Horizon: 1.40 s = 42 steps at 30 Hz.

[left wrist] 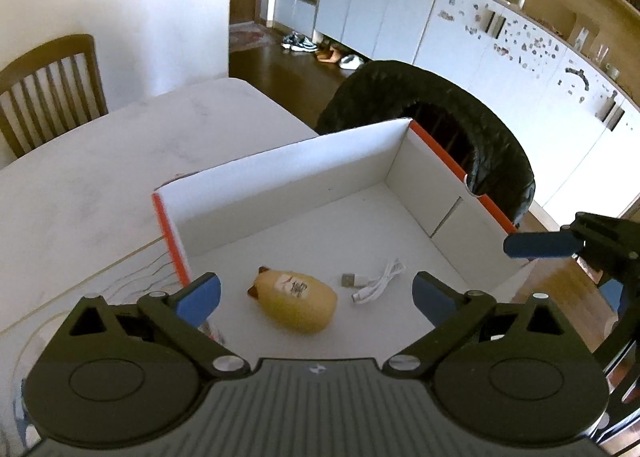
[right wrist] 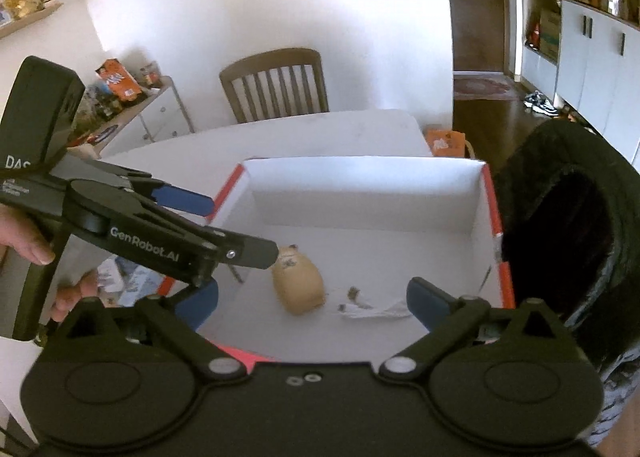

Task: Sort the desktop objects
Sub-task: 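Open both grippers to release the toy and cable into the box, then withdraw both tools from the shoebox back over the table items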

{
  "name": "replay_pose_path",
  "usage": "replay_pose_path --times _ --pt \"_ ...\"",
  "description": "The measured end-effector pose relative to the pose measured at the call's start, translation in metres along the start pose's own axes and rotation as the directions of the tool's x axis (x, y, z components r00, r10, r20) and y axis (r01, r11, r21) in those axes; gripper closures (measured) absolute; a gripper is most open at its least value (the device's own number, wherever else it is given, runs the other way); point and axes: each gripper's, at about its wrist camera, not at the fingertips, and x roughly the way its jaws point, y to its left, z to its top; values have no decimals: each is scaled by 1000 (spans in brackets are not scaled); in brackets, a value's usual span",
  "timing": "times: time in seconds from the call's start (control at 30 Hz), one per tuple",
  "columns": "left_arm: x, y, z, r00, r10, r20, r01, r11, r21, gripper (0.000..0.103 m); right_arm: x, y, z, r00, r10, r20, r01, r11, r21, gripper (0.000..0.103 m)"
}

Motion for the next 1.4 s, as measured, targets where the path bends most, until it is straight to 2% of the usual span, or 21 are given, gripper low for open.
replay_pose_path --times 0.17,0.33,0.53,0.83,0.97,1.17,1.4 --pt "-29 8 -15 997 22 70 -22 1000 3 0 -5 20 -8 1000 12 3 -12 1000 -14 2" --pt "-50 19 -31 989 92 118 -95 995 21 0 -11 42 -17 1000 17 25 -17 1000 -27 1" --pt "-78 37 -55 982 98 160 -99 995 0 0 -16 63 -27 998 8 59 -8 1000 -11 1" --pt "-115 63 -95 975 111 194 -114 994 3 0 -10 94 -36 998 -28 60 27 999 19 1" --pt "-130 76 -114 966 160 202 -163 987 -1 0 -5 110 -37 997 -44 68 42 999 32 1" --pt "-153 98 -142 959 183 215 -182 983 -26 0 3 134 -36 995 -45 90 41 998 44 1" --pt "-170 126 -179 952 233 196 -221 972 -83 0 18 166 -32 992 -63 112 61 998 20 1"
